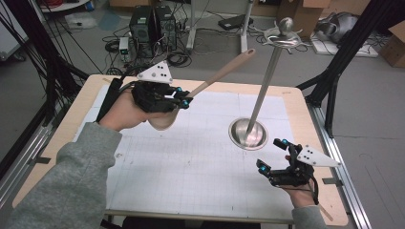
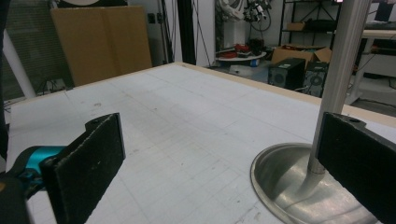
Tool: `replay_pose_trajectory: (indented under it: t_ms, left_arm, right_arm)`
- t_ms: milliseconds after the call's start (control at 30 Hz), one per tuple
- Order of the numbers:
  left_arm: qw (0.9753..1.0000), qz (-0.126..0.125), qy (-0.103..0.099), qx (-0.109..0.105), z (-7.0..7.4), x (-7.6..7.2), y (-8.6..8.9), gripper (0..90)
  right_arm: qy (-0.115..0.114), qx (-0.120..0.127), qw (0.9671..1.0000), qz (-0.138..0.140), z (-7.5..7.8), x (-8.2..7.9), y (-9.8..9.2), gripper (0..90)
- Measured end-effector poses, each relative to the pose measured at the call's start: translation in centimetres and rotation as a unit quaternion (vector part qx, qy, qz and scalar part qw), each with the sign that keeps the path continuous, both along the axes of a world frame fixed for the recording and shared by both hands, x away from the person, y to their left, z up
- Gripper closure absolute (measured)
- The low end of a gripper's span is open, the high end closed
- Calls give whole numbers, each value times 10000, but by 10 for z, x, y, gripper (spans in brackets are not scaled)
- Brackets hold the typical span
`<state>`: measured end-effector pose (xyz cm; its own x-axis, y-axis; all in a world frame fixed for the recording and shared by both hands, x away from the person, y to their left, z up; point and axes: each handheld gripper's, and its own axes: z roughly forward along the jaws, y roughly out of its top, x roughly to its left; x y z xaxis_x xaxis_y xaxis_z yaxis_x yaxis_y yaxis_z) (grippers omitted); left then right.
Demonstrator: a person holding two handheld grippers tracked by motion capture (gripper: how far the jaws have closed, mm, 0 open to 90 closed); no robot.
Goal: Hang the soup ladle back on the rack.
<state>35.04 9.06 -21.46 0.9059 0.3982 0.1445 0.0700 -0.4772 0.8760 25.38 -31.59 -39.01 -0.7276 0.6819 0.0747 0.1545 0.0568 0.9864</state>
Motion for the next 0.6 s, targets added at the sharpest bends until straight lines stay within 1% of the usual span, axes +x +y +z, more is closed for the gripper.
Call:
replay_pose_trajectory:
  t_ms: [100,267,367,433,467,500,567,600]
  left_arm:
    - [10000,-10,-22,-37,5,0,-3,768]
    - [9998,-76,-35,-176,11,1,-6,769]
    - [9997,-74,-22,-228,12,1,-7,768]
    - [9998,-10,-98,-165,11,2,-8,769]
    - [9998,-23,-83,-152,10,3,-8,769]
    - [9998,-48,-57,-178,10,3,-8,768]
    - [9997,-66,-68,-222,11,4,-8,768]
    - [9996,-64,-50,-260,10,3,-9,768]
  right_arm:
    - [13,-1,10000,4,0,0,0,1]
    - [-6,-7,10000,11,0,0,-1,1]
    - [9,-5,10000,8,0,-1,-1,1]
    - [9,-3,10000,5,0,-1,-1,1]
    - [22,7,10000,5,0,-1,0,1]
    - [12,-7,10000,3,0,-2,-1,1]
    - [29,-1,10000,-1,0,-2,-1,1]
    - [-6,-2,10000,1,0,-2,-1,1]
